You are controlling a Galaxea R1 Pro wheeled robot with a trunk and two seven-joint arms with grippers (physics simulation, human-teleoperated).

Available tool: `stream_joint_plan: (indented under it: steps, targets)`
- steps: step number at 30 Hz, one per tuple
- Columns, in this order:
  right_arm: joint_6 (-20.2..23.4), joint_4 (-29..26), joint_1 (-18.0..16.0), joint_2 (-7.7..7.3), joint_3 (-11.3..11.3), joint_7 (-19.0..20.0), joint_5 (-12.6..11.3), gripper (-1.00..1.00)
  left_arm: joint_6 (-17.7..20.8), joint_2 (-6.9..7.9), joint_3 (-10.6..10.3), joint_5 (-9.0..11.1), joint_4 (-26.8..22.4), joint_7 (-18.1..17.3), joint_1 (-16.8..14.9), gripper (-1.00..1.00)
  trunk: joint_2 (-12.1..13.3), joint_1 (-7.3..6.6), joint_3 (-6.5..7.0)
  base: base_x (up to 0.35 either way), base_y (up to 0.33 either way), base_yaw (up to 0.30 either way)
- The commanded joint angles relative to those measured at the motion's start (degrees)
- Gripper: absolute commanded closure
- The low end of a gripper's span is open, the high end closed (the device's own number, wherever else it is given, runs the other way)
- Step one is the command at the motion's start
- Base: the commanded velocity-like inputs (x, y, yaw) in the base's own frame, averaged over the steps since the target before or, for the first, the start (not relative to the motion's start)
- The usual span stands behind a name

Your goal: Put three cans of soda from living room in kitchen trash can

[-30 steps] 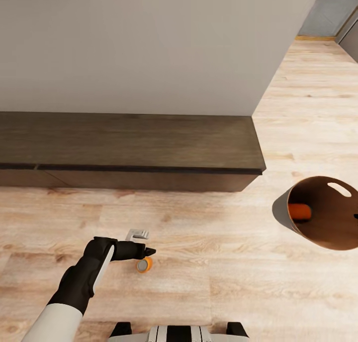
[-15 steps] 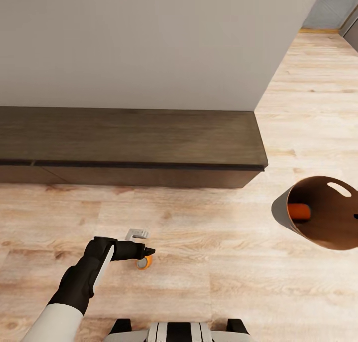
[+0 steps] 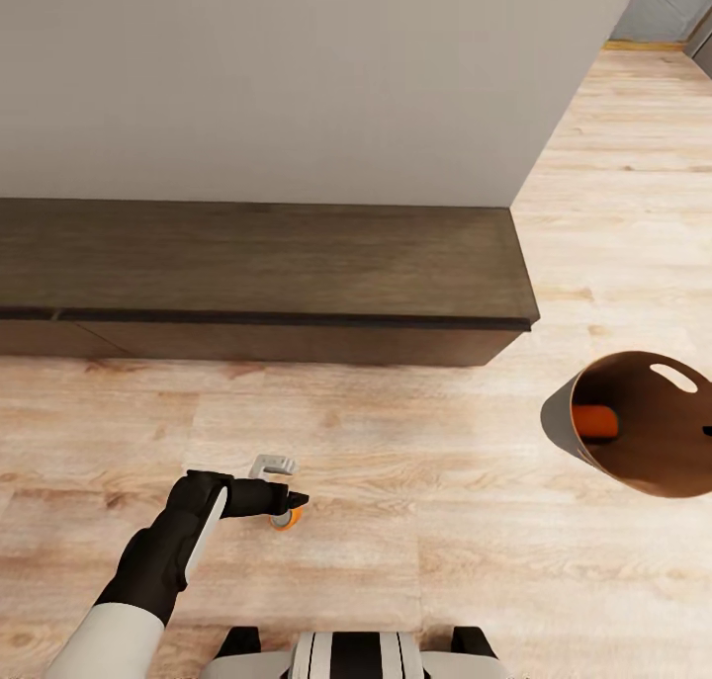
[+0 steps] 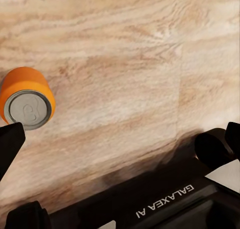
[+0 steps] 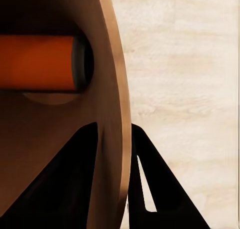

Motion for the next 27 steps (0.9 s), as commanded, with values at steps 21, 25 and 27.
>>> stream_joint_plan:
  steps: [21,25,27]
  targets:
    - [0.1,0.4,0.0,0.09,-0.1,0.3,1.8,1.00,-0.6,3.26,0.5,0.1,-6.5,3.9,0.0,-1.00,0.0,-0.01,-1.80,0.000,0.000,0.000]
    - [0.1,0.4,0.1,0.09,-0.1,0.2,1.8,1.00,-0.7,3.28,0.5,0.1,-6.4,4.3,0.0,-1.00,0.0,-0.01,-2.14,0.000,0.000,0.000]
    - [0.1,0.5,0.1,0.09,-0.1,0.2,1.8,1.00,-0.7,3.25,0.4,0.1,-6.4,4.4,0.0,-1.00,-0.8,0.43,-2.67,0.000,0.000,0.000]
